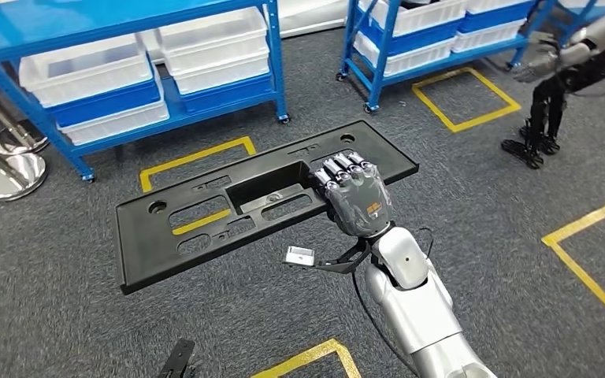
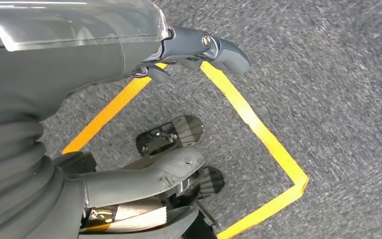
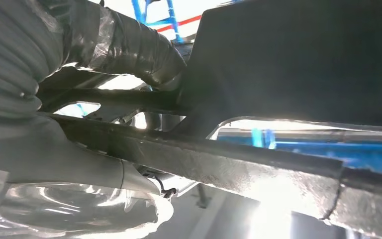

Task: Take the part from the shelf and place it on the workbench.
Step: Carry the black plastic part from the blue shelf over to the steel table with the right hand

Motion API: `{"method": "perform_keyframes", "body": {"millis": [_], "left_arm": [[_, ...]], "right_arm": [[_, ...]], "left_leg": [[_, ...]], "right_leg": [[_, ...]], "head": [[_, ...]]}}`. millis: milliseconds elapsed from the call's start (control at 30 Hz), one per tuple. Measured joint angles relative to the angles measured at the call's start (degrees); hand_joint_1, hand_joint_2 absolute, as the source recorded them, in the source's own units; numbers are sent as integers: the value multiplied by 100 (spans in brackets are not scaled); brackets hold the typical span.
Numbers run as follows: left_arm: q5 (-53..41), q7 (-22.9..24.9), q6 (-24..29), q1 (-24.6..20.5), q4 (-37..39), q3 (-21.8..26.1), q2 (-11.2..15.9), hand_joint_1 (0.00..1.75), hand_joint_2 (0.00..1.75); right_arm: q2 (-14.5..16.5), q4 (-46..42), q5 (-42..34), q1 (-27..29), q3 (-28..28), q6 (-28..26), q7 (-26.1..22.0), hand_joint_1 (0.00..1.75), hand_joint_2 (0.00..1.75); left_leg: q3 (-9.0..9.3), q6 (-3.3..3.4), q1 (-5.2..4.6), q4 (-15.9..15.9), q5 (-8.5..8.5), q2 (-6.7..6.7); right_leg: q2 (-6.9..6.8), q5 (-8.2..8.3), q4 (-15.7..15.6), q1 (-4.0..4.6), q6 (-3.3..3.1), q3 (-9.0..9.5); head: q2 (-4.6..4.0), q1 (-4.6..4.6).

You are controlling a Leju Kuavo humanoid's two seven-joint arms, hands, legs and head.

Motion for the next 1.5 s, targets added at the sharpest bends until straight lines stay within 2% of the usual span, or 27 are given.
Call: {"method": "perform_keyframes", "body": {"millis": [67,133,200,267,300,333,367,433,500,567,600,633,667,733,800,833,867,933,1000,1100,1167,1233,1300,1333,1367,1433,1500], "left_arm": [[1,-3,1,-5,0,0,0,0,175],[1,-4,3,-16,0,0,-2,0,175],[1,-5,7,-16,0,0,-3,0,175],[4,-3,10,9,0,0,-3,0,175],[7,-2,12,21,0,0,-3,0,175],[8,-1,13,27,0,0,-3,0,175],[9,-1,13,28,0,0,-2,0,175],[9,-1,15,23,1,0,10,0,175],[10,-1,17,21,1,0,30,0,175],[13,1,18,15,1,0,37,0,175],[14,2,17,7,0,0,36,0,175],[16,-1,18,-3,0,0,33,0,175],[16,-3,18,-10,0,0,30,0,175],[18,-3,19,-1,0,0,28,0,175],[18,0,16,22,0,0,27,0,175],[18,1,15,29,0,0,25,0,175],[18,1,14,31,0,0,21,0,175],[18,1,13,29,0,0,14,0,175],[19,2,13,25,0,0,14,0,175],[22,2,13,18,-1,0,11,0,175],[22,-1,14,5,-1,0,8,0,175],[22,-3,14,8,0,0,7,0,175],[22,-2,11,31,-1,0,6,0,175],[22,-2,9,38,-1,0,6,0,175],[22,-1,7,40,-1,0,6,0,175],[23,-1,4,34,-1,0,8,0,175],[24,-2,4,33,0,0,21,0,175]], "right_arm": [[-1,-3,-54,-1,0,-1,-4,175,175],[2,-6,-118,-6,0,-1,-13,175,175],[9,-9,-141,-14,0,-1,-19,175,175],[15,-8,-140,-10,0,0,-34,175,175],[16,-7,-138,-4,0,0,-46,175,175],[16,-7,-135,0,0,0,-58,175,175],[16,-8,-133,3,0,0,-65,175,175],[15,-9,-131,1,0,0,-68,175,175],[16,-8,-131,4,0,0,-68,175,175],[15,-10,-130,14,0,-1,-68,175,175],[13,-13,-129,18,0,-1,-68,175,175],[8,-17,-128,15,0,-2,-68,175,175],[5,-22,-128,6,0,-2,-68,175,175],[1,-27,-128,-7,1,-2,-68,175,175],[-8,-26,-130,10,2,-1,-68,175,175],[-15,-25,-132,21,2,-1,-68,175,175],[-21,-24,-135,27,2,-1,-68,175,175],[-27,-24,-149,26,2,-1,-68,175,175],[-28,-27,-166,25,2,-1,-68,175,175],[-37,-30,-175,24,2,-1,-68,175,175],[-40,-35,-176,14,3,-1,-68,175,175],[-36,-39,-178,4,9,-1,-68,175,175],[-33,-31,-181,2,24,0,-68,175,175],[-34,-24,-181,2,32,0,-68,175,175],[-34,-17,-182,2,39,0,-68,175,175],[-33,-11,-182,-2,46,0,-68,175,175],[-34,-7,-182,-8,51,0,-64,175,175]], "left_leg": [[13,-56,9,15,-26,71],[-28,-111,44,155,-163,-87],[-263,-141,63,694,-489,-371],[-613,-129,61,1417,-772,-485],[-718,-107,55,1604,-781,-502],[-726,-71,46,1574,-674,-519],[-630,-24,30,1324,-475,-556],[-296,91,-8,550,-88,-799],[-92,171,-37,101,38,-1020],[-42,201,-54,-2,47,-979],[-9,203,-43,-77,80,-901],[33,211,-28,-170,121,-822],[71,220,-12,-259,163,-738],[103,228,-1,-331,193,-583],[93,215,10,-313,178,-420],[85,197,21,-291,162,-339],[75,170,38,-258,140,-264],[55,95,61,-153,66,-132],[38,11,47,-41,-13,-33],[50,-78,57,-1,-58,84],[-7,-123,89,172,-219,-81],[-265,-141,104,781,-583,-373],[-594,-122,101,1471,-842,-482],[-668,-96,95,1599,-827,-497],[-648,-55,81,1523,-710,-514],[-363,72,31,847,-320,-661],[-70,193,-9,217,-81,-909]], "right_leg": [[124,17,6,14,-98,-16],[233,42,-6,6,-170,-18],[344,60,-12,6,-219,-22],[485,71,-12,38,-247,-30],[565,76,-11,57,-256,-30],[650,79,-11,75,-262,-27],[734,83,-11,87,-266,-21],[883,93,-13,85,-260,-16],[1013,119,-18,39,-220,-45],[1146,166,-60,-3,-146,-76],[1121,175,-76,1,-119,-81],[1003,132,-44,19,-98,-102],[833,28,87,34,-79,-166],[490,-310,654,31,-41,-431],[398,-495,1175,-12,21,-679],[373,-444,1198,-36,55,-685],[335,-307,1019,-57,87,-583],[138,-16,367,-70,130,-213],[14,68,6,-51,74,-25],[155,63,4,-24,-68,-62],[266,88,-7,-35,-139,-69],[383,106,-12,-33,-188,-77],[525,117,-12,1,-215,-84],[601,123,-11,22,-223,-85],[679,128,-11,40,-230,-85],[830,142,-12,57,-238,-83],[963,168,-14,39,-211,-100]], "head": [[0,-1],[0,-2],[0,-2],[0,-2],[0,-2],[0,-1],[0,-1],[0,1],[0,0],[0,-3],[0,-2],[0,0],[0,1],[0,3],[0,4],[0,4],[0,4],[0,4],[0,1],[0,-2],[0,-3],[0,-3],[0,-3],[0,-3],[0,-3],[0,-3],[0,-3]]}}
